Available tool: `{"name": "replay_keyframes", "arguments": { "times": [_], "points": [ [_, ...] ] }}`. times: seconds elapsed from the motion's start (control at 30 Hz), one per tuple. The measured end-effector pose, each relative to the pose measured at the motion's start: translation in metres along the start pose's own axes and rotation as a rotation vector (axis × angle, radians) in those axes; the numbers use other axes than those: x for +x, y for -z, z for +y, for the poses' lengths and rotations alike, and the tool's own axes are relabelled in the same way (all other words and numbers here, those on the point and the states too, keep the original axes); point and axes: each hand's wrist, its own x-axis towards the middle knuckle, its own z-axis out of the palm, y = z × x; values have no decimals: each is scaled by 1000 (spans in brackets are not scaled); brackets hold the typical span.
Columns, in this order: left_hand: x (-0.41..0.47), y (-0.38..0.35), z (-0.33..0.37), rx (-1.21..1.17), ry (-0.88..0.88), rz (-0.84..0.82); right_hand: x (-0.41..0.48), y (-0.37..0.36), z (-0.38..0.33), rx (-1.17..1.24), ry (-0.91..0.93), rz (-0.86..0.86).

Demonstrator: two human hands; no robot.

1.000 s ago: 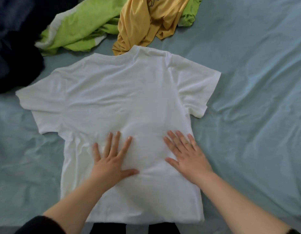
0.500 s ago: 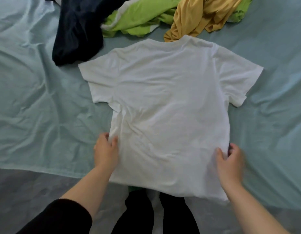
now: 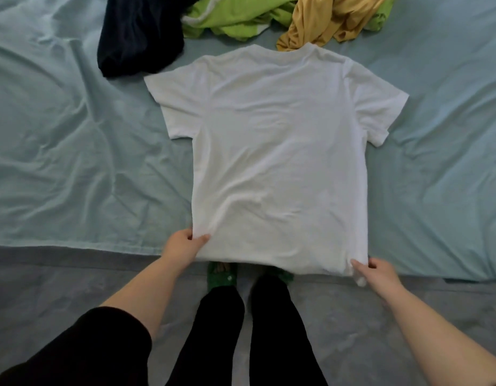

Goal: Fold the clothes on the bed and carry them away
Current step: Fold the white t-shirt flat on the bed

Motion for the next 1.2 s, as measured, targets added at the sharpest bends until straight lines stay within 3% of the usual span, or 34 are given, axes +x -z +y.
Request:
{"name": "replay_keyframes", "arguments": {
  "times": [0.1, 0.2, 0.37, 0.53, 0.6, 0.7, 0.83, 1.1, 1.2],
  "points": [
    [-11, 1, -9, 7, -22, 53, -9, -4, 10, 88, -13, 105],
    [-20, -4, -19, -94, -27, 82, -14, -8, 21, 126, -41, 93],
    [-38, -20, -47, -109, 45, -115, -15, -14, 41, 344, -105, -61],
    [-49, -27, -72, -203, 159, 130, -17, -3, 60, 426, -123, -75],
    [-54, -29, -74, -343, 214, 146, -19, 2, 65, 408, -119, -93],
    [-61, -24, -66, -308, 209, 186, -20, 11, 62, 376, -97, -116],
    [-66, -9, -34, -461, 204, 246, -21, 34, 36, 426, -89, -64],
    [-19, 34, 68, -841, 216, 116, 21, 75, -102, 658, 75, -118],
    [12, 41, 93, -873, 201, 89, 52, 72, -146, 702, 113, -117]
  ]
}}
